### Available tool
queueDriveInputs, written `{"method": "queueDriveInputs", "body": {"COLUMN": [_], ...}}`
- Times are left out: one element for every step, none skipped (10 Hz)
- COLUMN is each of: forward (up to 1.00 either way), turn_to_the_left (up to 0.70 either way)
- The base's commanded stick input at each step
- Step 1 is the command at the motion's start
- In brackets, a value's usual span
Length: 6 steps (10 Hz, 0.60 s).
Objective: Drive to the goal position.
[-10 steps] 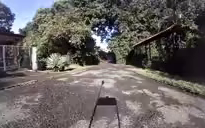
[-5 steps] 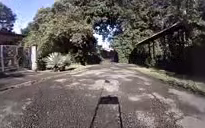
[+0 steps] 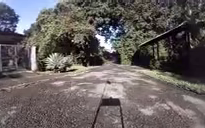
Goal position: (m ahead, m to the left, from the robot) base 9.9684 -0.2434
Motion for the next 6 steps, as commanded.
{"method": "queueDriveInputs", "body": {"forward": [0.70, 0.70, 0.70, 0.70, 0.70, 0.70], "turn_to_the_left": [0.01, 0.00, -0.15, -0.35, -0.35, -0.35]}}
